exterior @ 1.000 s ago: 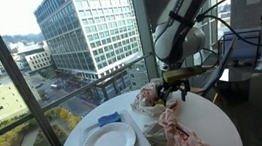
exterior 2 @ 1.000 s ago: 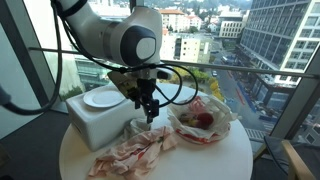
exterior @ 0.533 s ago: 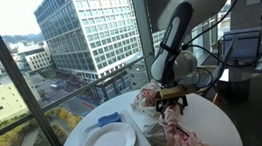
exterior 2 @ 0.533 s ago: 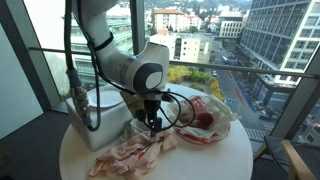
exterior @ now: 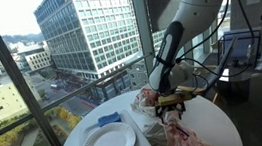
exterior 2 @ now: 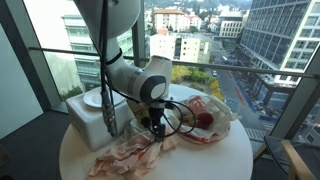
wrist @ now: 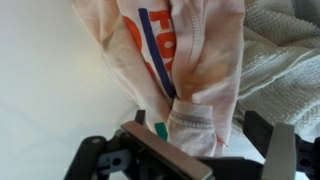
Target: Unfold the peach t-shirt.
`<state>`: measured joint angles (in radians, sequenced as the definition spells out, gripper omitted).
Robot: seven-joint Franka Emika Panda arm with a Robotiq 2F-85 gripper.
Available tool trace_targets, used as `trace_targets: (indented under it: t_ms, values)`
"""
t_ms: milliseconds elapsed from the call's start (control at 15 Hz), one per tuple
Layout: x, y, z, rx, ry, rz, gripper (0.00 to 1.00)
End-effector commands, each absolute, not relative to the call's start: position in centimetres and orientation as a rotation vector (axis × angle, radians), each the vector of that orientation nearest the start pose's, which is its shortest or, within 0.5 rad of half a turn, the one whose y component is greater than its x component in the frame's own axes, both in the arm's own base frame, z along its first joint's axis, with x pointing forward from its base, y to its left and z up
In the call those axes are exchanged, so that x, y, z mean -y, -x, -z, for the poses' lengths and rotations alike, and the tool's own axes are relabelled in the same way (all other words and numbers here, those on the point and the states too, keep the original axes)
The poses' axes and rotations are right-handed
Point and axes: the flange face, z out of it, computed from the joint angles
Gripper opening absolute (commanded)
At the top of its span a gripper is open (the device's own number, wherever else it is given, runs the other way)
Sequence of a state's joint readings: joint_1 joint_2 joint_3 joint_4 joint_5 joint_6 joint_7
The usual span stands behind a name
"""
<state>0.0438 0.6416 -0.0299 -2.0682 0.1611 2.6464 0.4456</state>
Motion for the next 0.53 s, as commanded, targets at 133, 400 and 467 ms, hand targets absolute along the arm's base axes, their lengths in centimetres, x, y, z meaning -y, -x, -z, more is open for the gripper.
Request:
trace_targets:
  t_ms: [133,400,467]
  values:
    - [0.2,-59.1,-10.4,-0.886,3.004,-0.063,0.58]
    - [1.4,-58.7,-10.0,-0.889,3.037,-0.074,0.28]
    - [1.7,-58.6,-10.1,-0.894,3.039,-0.072,0.2]
